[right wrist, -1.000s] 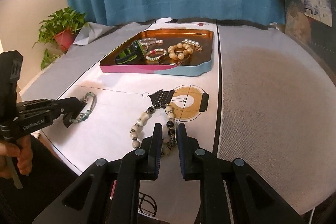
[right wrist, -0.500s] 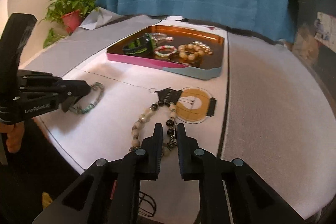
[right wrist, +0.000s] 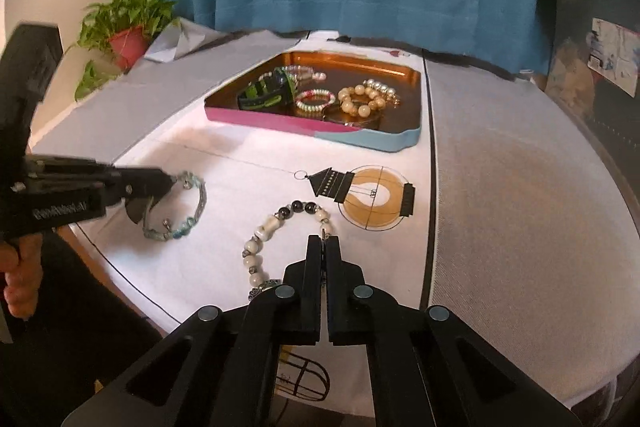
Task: Organize jewelry
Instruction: 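Lift both bead bracelets off the table with both tools, then carry both bead bracelets over the orange tray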
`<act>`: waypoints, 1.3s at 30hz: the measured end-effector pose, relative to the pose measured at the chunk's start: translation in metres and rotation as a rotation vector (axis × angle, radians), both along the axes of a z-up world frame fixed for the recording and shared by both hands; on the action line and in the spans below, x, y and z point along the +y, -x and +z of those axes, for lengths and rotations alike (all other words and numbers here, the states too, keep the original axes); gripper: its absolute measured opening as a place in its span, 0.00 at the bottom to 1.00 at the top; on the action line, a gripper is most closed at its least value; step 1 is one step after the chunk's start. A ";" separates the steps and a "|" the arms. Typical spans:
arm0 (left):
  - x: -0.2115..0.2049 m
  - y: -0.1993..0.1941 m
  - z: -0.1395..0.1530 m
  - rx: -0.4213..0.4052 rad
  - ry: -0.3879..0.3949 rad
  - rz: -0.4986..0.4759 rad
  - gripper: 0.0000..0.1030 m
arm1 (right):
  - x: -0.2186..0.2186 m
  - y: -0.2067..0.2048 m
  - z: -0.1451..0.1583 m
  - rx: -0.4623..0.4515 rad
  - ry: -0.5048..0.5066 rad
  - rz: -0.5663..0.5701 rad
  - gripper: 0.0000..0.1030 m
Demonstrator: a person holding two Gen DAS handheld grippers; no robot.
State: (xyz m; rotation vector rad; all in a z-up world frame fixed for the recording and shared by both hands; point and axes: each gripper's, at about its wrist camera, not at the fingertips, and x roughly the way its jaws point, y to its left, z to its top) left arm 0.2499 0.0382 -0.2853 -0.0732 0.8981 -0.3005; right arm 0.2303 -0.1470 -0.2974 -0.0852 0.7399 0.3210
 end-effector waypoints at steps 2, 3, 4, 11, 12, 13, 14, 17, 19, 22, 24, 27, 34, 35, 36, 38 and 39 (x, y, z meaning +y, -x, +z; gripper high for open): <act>0.000 0.006 0.003 -0.011 -0.003 0.008 0.03 | -0.006 0.005 0.004 -0.012 -0.025 -0.017 0.02; -0.001 0.009 0.004 -0.010 -0.002 0.008 0.03 | -0.009 0.006 0.006 -0.016 -0.040 -0.021 0.02; -0.001 0.010 0.005 -0.010 -0.003 0.010 0.03 | -0.011 0.007 0.008 -0.020 -0.056 -0.024 0.02; 0.001 0.016 0.021 -0.035 -0.011 0.027 0.03 | -0.024 0.007 0.018 -0.038 -0.138 -0.018 0.02; 0.002 0.016 0.022 -0.035 -0.011 0.031 0.03 | -0.029 0.007 0.019 -0.038 -0.161 -0.021 0.02; 0.002 0.016 0.025 -0.036 -0.008 0.037 0.03 | -0.031 0.008 0.019 -0.037 -0.177 -0.021 0.02; 0.003 0.016 0.028 -0.041 -0.004 0.043 0.03 | -0.035 0.008 0.020 -0.039 -0.186 -0.028 0.02; 0.003 0.017 0.036 -0.065 -0.001 0.049 0.03 | -0.045 0.008 0.025 -0.047 -0.224 -0.031 0.02; 0.003 0.017 0.040 -0.072 0.005 0.053 0.03 | -0.049 0.007 0.027 -0.048 -0.236 -0.032 0.02; 0.001 0.015 0.045 -0.079 0.008 0.055 0.03 | -0.050 0.006 0.033 -0.053 -0.240 -0.026 0.02; -0.003 0.013 0.051 -0.080 -0.021 0.061 0.03 | -0.048 0.006 0.038 -0.062 -0.231 -0.018 0.02; -0.006 0.009 0.061 -0.083 -0.061 0.078 0.03 | -0.044 0.007 0.052 -0.087 -0.210 -0.007 0.02; -0.006 0.000 0.094 -0.118 -0.055 0.090 0.03 | -0.037 0.001 0.076 -0.089 -0.163 -0.002 0.02; -0.007 -0.001 0.098 -0.123 -0.056 0.087 0.03 | -0.035 -0.001 0.079 -0.088 -0.156 0.002 0.02; -0.009 -0.003 0.103 -0.132 -0.056 0.080 0.03 | -0.033 -0.003 0.082 -0.090 -0.144 0.004 0.02; -0.013 -0.006 0.112 -0.151 -0.056 0.067 0.03 | -0.029 -0.005 0.091 -0.097 -0.135 0.016 0.02; -0.014 -0.008 0.115 -0.156 -0.056 0.062 0.03 | -0.027 -0.007 0.097 -0.105 -0.134 0.024 0.02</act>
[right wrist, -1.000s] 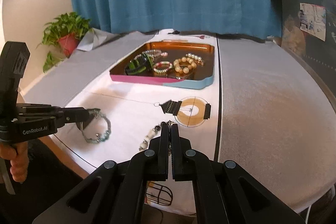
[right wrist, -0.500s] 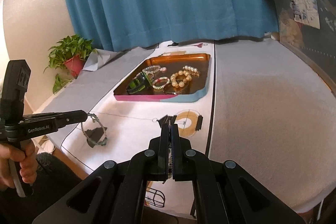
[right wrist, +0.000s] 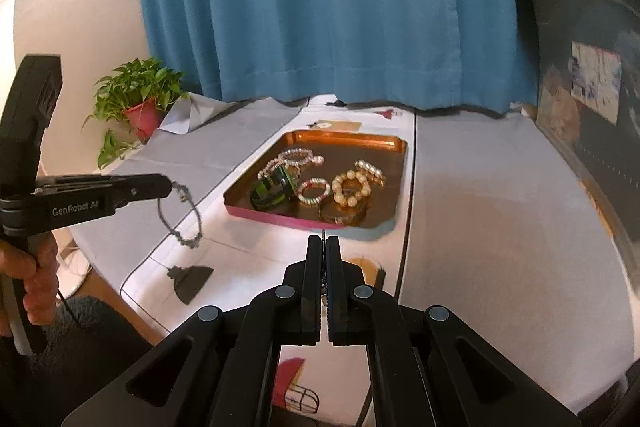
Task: Organize jewelry
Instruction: 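Carry both bead bracelets over the orange tray, then open both tools to drop the bracelets into the tray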
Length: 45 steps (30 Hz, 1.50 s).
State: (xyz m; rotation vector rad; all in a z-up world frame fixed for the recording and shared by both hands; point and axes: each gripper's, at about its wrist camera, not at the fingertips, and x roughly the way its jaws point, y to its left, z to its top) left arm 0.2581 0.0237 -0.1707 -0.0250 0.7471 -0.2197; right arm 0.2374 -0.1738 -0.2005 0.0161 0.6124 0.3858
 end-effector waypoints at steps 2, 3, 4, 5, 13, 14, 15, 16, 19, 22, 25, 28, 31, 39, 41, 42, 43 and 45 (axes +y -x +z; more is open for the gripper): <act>-0.004 -0.004 0.007 -0.011 0.002 -0.015 0.03 | 0.004 -0.002 0.009 -0.014 0.006 0.006 0.02; -0.006 -0.005 0.009 -0.014 0.003 -0.023 0.03 | 0.006 -0.003 0.013 -0.021 0.012 0.009 0.02; -0.008 -0.007 0.012 -0.020 0.002 -0.030 0.03 | 0.008 -0.006 0.018 -0.027 0.017 0.011 0.02; -0.010 -0.008 0.015 -0.026 0.002 -0.035 0.03 | 0.010 -0.008 0.023 -0.032 0.021 0.010 0.02; -0.016 -0.033 0.036 -0.077 0.003 -0.087 0.03 | 0.022 -0.035 0.055 -0.070 0.033 0.028 0.02; -0.016 -0.038 0.041 -0.088 0.000 -0.096 0.03 | 0.024 -0.039 0.059 -0.077 0.041 0.034 0.02; -0.017 -0.042 0.045 -0.099 0.000 -0.101 0.03 | 0.026 -0.046 0.064 -0.087 0.053 0.045 0.02; -0.015 -0.046 0.050 -0.111 0.006 -0.109 0.03 | 0.027 -0.052 0.068 -0.094 0.063 0.050 0.02; -0.011 -0.065 0.068 -0.148 0.028 -0.131 0.03 | 0.030 -0.069 0.079 -0.112 0.077 0.062 0.02; -0.010 -0.083 0.082 -0.180 0.042 -0.152 0.04 | 0.033 -0.091 0.087 -0.120 0.083 0.074 0.02; -0.012 -0.106 0.083 -0.188 0.039 -0.167 0.04 | 0.039 -0.115 0.086 -0.117 0.097 0.080 0.02; -0.013 -0.132 0.071 -0.176 0.043 -0.167 0.04 | 0.047 -0.139 0.075 -0.100 0.101 0.081 0.02; -0.012 -0.160 0.049 -0.162 0.017 -0.150 0.04 | 0.056 -0.163 0.052 -0.067 0.098 0.063 0.02; -0.001 -0.225 -0.050 0.086 0.039 -0.070 0.04 | 0.061 -0.215 -0.041 0.140 0.040 -0.046 0.02; 0.000 -0.227 -0.065 0.114 0.014 -0.067 0.04 | 0.058 -0.220 -0.060 0.190 0.027 -0.042 0.02; 0.000 -0.226 -0.070 0.124 0.006 -0.068 0.04 | 0.057 -0.221 -0.068 0.207 0.032 -0.050 0.02; -0.001 -0.226 -0.076 0.140 -0.001 -0.069 0.04 | 0.055 -0.223 -0.074 0.218 0.031 -0.051 0.02; -0.004 -0.224 -0.087 0.169 -0.038 -0.053 0.04 | 0.054 -0.224 -0.084 0.245 0.022 -0.050 0.02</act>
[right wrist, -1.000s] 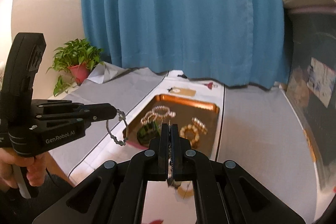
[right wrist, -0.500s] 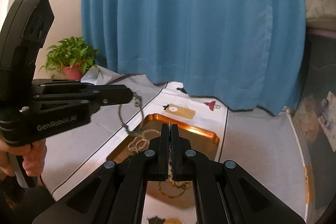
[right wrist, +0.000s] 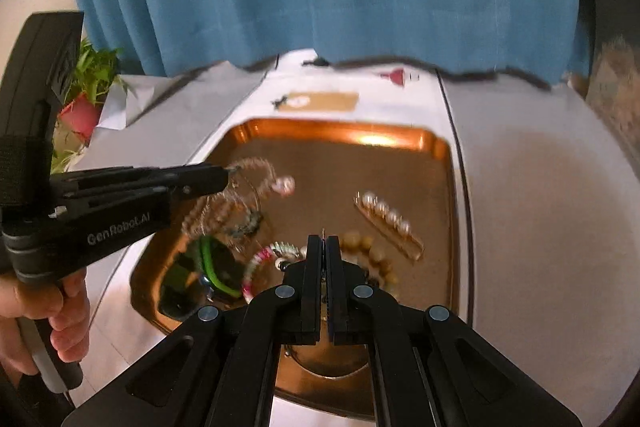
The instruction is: Organize jewelry
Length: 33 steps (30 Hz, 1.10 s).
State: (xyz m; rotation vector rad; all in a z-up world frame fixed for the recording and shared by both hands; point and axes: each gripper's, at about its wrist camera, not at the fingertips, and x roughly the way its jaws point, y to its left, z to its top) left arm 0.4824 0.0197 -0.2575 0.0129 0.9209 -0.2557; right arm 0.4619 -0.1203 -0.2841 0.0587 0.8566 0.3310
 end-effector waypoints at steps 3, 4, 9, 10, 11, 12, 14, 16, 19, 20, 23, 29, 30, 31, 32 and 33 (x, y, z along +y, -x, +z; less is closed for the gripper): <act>-0.003 0.007 -0.005 0.037 -0.055 0.040 0.31 | -0.002 0.000 -0.007 0.044 0.010 -0.013 0.11; -0.003 0.013 -0.002 0.032 -0.050 0.039 0.53 | -0.003 0.001 -0.006 0.045 0.011 -0.014 0.14; -0.005 0.065 0.039 -0.081 -0.072 0.052 0.75 | -0.016 0.031 0.018 0.039 0.011 -0.087 0.51; -0.004 0.079 0.051 -0.090 -0.062 0.062 0.76 | -0.017 0.039 0.026 0.037 0.006 -0.094 0.53; -0.001 0.093 0.062 -0.100 -0.041 0.068 0.76 | -0.018 0.047 0.035 0.031 -0.005 -0.094 0.53; 0.001 0.108 0.075 -0.114 -0.013 0.072 0.77 | -0.018 0.061 0.048 0.019 -0.018 -0.087 0.53; 0.006 0.137 0.101 -0.154 0.033 0.076 0.80 | -0.016 0.085 0.070 -0.007 -0.029 -0.078 0.54; 0.003 0.168 0.129 -0.199 0.047 0.082 0.84 | -0.012 0.117 0.100 -0.058 -0.016 -0.062 0.57; -0.003 0.216 0.166 -0.261 0.054 0.069 0.91 | -0.010 0.166 0.139 -0.138 -0.011 -0.064 0.66; -0.007 0.231 0.176 -0.273 0.046 0.054 0.93 | -0.010 0.184 0.152 -0.162 -0.022 -0.062 0.67; -0.020 0.266 0.194 -0.285 0.000 0.043 0.96 | -0.015 0.226 0.178 -0.190 -0.052 -0.077 0.70; -0.032 0.336 0.206 -0.235 -0.066 0.134 1.00 | -0.021 0.297 0.198 -0.144 -0.027 -0.107 0.71; -0.034 0.346 0.207 -0.232 -0.071 0.137 1.00 | -0.024 0.308 0.197 -0.136 -0.041 -0.099 0.71; -0.035 0.356 0.206 -0.224 -0.079 0.142 1.00 | -0.026 0.317 0.196 -0.129 -0.050 -0.093 0.71; -0.038 0.366 0.205 -0.209 -0.097 0.155 1.00 | -0.027 0.327 0.195 -0.120 -0.052 -0.089 0.71; -0.039 0.373 0.204 -0.202 -0.110 0.170 1.00 | -0.027 0.335 0.194 -0.111 -0.046 -0.094 0.71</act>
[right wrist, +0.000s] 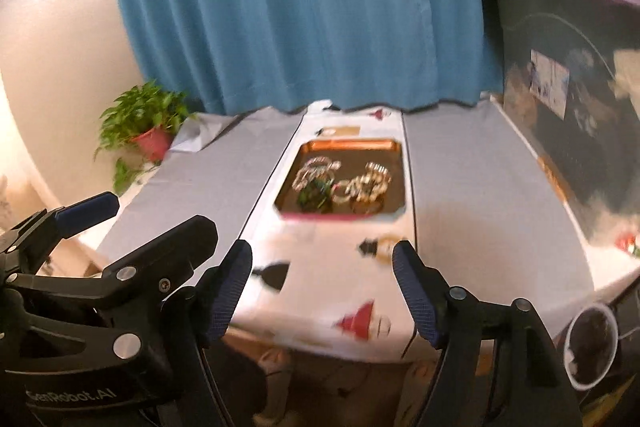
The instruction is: Organize jewelry
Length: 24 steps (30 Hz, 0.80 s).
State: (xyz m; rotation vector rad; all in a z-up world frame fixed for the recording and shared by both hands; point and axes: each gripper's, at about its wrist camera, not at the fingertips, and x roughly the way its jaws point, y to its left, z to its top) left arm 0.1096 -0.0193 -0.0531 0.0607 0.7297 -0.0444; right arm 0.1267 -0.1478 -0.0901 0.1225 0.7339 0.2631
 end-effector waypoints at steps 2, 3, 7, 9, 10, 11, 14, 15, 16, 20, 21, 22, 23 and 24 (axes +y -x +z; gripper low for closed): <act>-0.001 0.012 -0.001 0.015 -0.007 0.018 1.00 | -0.003 0.013 -0.002 0.020 -0.001 -0.008 0.71; -0.002 0.018 -0.001 0.013 -0.004 0.018 1.00 | -0.003 0.020 -0.002 0.023 0.003 -0.012 0.71; -0.002 0.031 0.003 -0.008 0.017 0.000 1.00 | -0.006 0.039 0.005 -0.002 0.028 -0.041 0.71; -0.001 0.035 0.005 -0.008 0.016 0.000 1.00 | -0.006 0.046 0.008 -0.009 0.031 -0.048 0.71; -0.002 0.037 0.006 -0.007 0.012 0.001 1.00 | -0.006 0.046 0.009 -0.008 0.028 -0.048 0.71; -0.002 0.038 0.007 -0.004 0.007 -0.001 1.00 | -0.007 0.048 0.009 -0.005 0.024 -0.049 0.71; -0.004 0.040 0.010 0.002 -0.002 -0.002 1.00 | -0.006 0.049 0.011 0.002 0.012 -0.049 0.71; -0.003 0.041 0.011 -0.001 -0.003 -0.001 1.00 | -0.006 0.050 0.013 0.001 0.008 -0.051 0.71; -0.003 0.042 0.012 -0.004 -0.003 -0.001 1.00 | -0.006 0.050 0.012 -0.001 0.011 -0.049 0.71; 0.000 0.044 0.012 -0.004 0.007 0.004 1.00 | -0.005 0.051 0.015 -0.003 0.013 -0.049 0.71; 0.001 0.044 0.012 -0.003 0.009 0.007 1.00 | -0.004 0.052 0.015 -0.002 0.011 -0.050 0.71; 0.001 0.044 0.012 -0.002 0.008 0.008 1.00 | -0.006 0.051 0.015 -0.003 0.009 -0.046 0.71; 0.001 0.044 0.011 -0.001 0.002 0.011 1.00 | -0.005 0.051 0.015 -0.002 0.012 -0.046 0.71; 0.001 0.044 0.011 0.000 -0.005 0.014 1.00 | -0.004 0.052 0.015 0.000 0.015 -0.047 0.71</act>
